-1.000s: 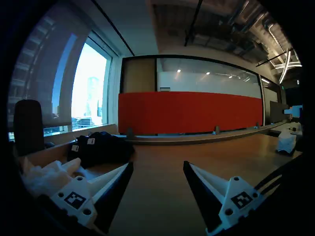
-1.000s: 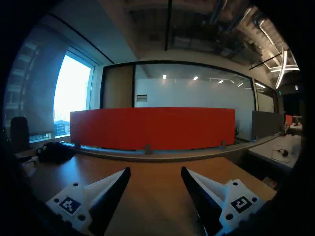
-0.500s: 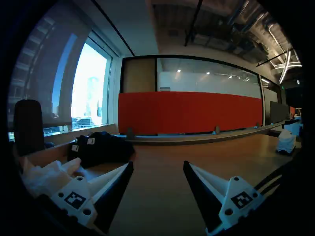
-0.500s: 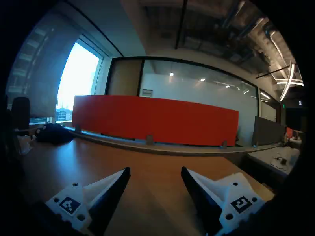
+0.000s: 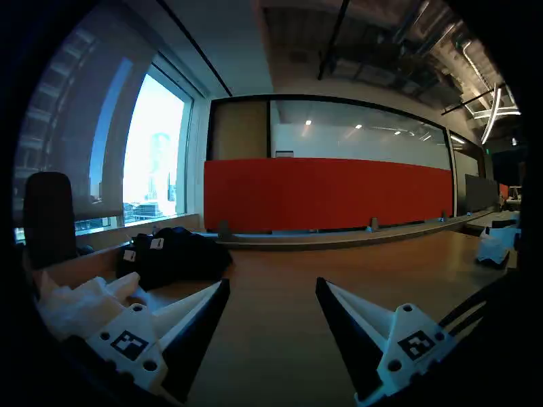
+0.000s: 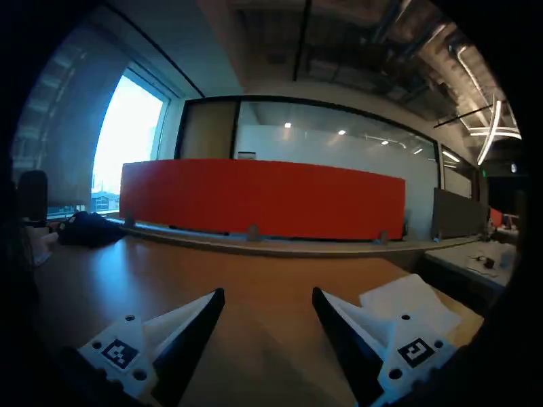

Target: Fold towel

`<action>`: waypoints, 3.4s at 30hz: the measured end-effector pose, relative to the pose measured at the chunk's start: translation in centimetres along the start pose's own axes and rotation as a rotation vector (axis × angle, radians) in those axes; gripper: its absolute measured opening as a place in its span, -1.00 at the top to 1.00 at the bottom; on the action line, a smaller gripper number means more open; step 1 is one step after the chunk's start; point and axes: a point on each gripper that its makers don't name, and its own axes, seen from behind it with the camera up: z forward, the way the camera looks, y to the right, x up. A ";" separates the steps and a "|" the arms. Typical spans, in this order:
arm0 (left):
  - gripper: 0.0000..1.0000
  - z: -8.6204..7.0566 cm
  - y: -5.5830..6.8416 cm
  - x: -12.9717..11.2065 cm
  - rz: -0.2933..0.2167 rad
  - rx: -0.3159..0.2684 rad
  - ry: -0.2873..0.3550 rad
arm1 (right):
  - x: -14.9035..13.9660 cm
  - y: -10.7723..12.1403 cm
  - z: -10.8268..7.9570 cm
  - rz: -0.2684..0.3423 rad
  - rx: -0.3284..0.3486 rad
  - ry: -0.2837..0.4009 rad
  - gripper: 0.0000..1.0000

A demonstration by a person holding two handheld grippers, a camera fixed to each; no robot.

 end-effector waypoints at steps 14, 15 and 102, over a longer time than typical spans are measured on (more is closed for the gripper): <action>-0.87 0.0 -0.1 0.0 0.000 0.000 0.000 | -0.3 0.4 -0.6 0.011 -0.023 0.018 -0.99; -0.87 0.0 0.0 0.0 0.000 0.000 0.000 | -0.2 0.5 -0.7 0.015 -0.025 0.021 -0.99; -0.87 0.1 0.0 0.0 -0.001 0.000 0.000 | 0.1 1.4 -1.2 0.067 -0.038 0.041 -0.99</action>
